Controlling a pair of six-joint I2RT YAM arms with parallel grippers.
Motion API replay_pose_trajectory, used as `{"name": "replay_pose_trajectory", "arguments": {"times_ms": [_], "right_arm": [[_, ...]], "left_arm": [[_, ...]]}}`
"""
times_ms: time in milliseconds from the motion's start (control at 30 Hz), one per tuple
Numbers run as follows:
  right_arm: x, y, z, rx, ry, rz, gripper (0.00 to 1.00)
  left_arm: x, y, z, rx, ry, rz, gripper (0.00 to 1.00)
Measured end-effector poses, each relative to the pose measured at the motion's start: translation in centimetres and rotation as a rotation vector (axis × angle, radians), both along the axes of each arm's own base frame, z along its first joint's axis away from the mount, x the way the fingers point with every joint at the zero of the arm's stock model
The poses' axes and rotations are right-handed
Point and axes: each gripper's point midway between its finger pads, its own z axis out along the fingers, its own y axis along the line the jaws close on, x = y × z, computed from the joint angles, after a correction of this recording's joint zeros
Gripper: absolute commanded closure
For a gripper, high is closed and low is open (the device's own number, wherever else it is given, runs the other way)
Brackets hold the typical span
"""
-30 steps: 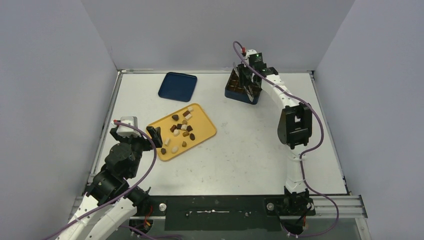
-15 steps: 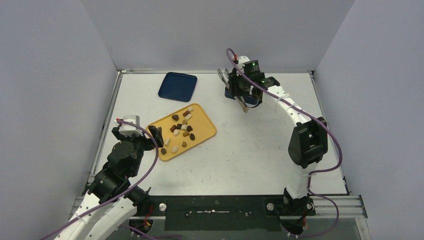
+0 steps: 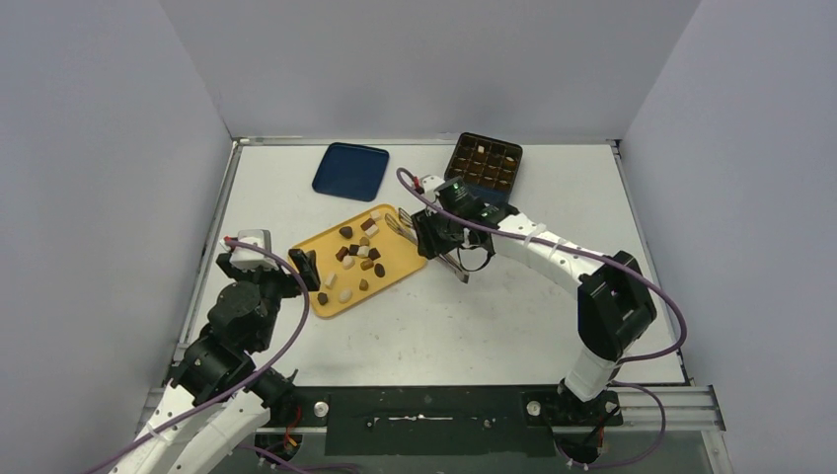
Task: Pack the chocolate
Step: Pick up the fake chocolate from the plate.
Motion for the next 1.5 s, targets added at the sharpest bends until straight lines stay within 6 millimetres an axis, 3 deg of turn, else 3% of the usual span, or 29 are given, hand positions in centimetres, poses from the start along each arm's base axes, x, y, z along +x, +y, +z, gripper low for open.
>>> {"name": "replay_pose_trajectory", "arguments": {"times_ms": [300,633,1500], "right_arm": [[-4.3,1.4,-2.6,-0.035,0.071,0.083,0.59],[-7.3,3.3,-2.9,-0.034,0.116,0.111,0.59],[-9.1,4.1,-4.2,-0.119,0.129,0.084,0.58]], "left_arm": [[-0.3,0.6,0.6,-0.013,-0.024,0.020,0.03],[-0.7,1.2,1.2,-0.031,-0.053,0.037,0.03],[-0.8,1.5,1.4,-0.035,-0.060,0.047,0.03]]}}
